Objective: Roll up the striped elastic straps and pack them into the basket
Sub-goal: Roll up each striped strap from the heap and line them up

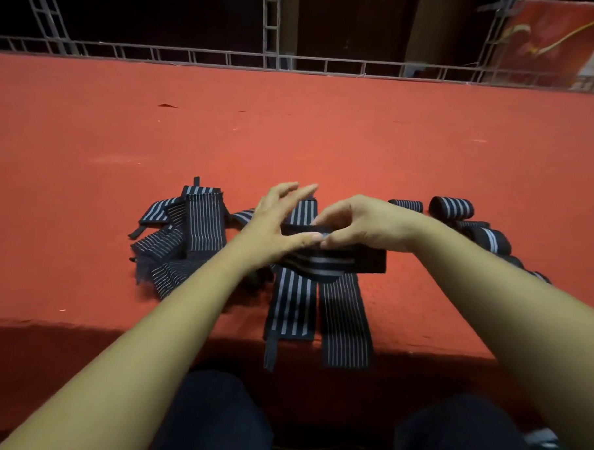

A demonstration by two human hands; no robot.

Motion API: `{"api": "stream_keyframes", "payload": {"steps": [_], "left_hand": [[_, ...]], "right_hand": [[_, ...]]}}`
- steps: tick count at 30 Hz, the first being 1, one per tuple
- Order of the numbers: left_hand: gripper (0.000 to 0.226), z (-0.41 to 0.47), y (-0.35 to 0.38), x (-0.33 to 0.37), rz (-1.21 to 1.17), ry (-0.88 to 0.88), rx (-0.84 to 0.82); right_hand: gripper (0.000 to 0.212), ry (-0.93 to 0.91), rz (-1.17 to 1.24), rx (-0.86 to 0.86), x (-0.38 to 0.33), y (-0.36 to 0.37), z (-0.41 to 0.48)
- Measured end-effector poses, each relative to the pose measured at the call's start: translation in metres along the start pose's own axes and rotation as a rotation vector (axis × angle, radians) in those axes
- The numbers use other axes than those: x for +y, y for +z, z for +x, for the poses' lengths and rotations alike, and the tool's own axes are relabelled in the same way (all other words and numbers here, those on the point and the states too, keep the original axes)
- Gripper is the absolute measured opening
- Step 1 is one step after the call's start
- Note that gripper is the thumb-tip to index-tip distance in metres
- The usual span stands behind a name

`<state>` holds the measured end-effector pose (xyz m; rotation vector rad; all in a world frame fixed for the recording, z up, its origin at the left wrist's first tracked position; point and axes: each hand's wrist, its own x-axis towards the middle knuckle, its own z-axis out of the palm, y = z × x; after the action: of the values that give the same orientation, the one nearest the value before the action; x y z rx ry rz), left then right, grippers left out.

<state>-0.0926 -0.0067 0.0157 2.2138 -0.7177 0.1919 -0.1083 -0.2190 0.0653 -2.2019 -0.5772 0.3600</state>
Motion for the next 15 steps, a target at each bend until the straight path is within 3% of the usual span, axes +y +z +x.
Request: {"api": "stream_keyframes", "payload": {"steps": [2, 4, 7, 12, 15], "left_hand": [[0.037, 0.009, 0.002, 0.002, 0.023, 0.026, -0.135], [0.018, 0.013, 0.008, -0.001, 0.025, 0.078, -0.150], [0.025, 0.017, 0.017, 0.001, -0.043, 0.091, 0.028], [0.041, 0.021, 0.021, 0.020, -0.028, 0.040, 0.219], [0.042, 0.026, 0.021, 0.028, -0.013, 0.036, 0.248]], "right_hand": [[0.021, 0.024, 0.002, 0.009, 0.000, -0.009, -0.010], [0.021, 0.030, 0.078, 0.062, 0.002, -0.016, -0.019], [0.019, 0.064, 0.189, 0.181, 0.012, -0.027, -0.031], [0.011, 0.087, 0.732, 0.446, 0.035, -0.022, -0.034], [0.016, 0.030, 0.619, 0.603, 0.036, -0.007, -0.026]]}}
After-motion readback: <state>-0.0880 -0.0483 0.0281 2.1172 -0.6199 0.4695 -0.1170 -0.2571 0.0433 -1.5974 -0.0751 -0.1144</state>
